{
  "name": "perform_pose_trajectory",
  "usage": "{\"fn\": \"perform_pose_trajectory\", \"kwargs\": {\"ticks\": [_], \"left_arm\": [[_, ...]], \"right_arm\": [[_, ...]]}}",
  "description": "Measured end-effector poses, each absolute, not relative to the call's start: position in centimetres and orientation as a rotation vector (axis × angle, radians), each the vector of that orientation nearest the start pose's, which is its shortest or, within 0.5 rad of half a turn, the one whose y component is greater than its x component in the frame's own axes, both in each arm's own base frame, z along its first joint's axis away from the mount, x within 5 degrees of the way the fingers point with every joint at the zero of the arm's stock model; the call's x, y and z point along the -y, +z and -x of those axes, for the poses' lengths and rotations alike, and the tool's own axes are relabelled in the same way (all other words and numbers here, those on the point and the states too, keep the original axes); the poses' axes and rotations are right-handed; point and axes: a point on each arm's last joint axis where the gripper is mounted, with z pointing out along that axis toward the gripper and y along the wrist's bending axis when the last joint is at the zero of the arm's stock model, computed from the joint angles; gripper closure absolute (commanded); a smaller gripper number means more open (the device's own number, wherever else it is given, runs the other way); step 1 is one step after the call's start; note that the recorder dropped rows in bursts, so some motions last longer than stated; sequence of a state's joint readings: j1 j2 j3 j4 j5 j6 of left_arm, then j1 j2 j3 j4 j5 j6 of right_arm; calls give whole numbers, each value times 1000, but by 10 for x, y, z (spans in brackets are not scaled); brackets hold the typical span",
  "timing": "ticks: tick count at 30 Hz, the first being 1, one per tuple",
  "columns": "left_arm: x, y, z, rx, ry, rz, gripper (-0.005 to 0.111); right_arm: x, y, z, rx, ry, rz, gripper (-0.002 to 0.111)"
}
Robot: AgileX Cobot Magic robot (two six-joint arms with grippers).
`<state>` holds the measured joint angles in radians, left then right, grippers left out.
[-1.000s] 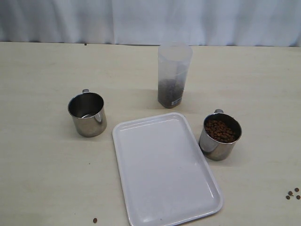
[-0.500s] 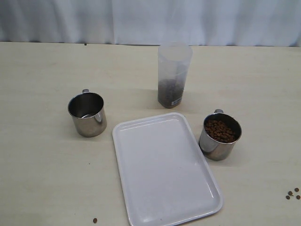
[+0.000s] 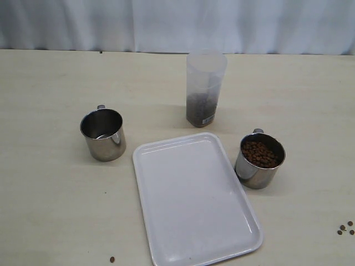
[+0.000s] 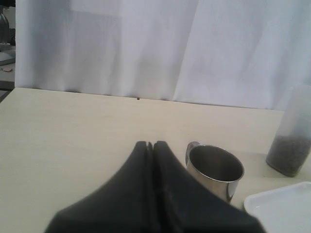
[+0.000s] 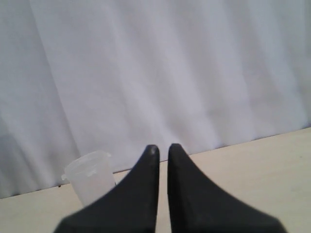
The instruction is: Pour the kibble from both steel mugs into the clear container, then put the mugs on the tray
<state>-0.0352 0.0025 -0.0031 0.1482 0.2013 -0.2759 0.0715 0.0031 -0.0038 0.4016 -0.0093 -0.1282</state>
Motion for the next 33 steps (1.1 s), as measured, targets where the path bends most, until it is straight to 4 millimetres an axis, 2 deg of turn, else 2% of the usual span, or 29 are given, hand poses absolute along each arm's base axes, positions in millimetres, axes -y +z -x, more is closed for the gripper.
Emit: {"fn": "perform_pose_trajectory", "kwargs": {"ticks": [33], "left_arm": [[-1, 196, -56, -1680, -100, 102, 107]], "right_arm": [[-7, 207, -56, -1570, 230, -62, 103]]}}
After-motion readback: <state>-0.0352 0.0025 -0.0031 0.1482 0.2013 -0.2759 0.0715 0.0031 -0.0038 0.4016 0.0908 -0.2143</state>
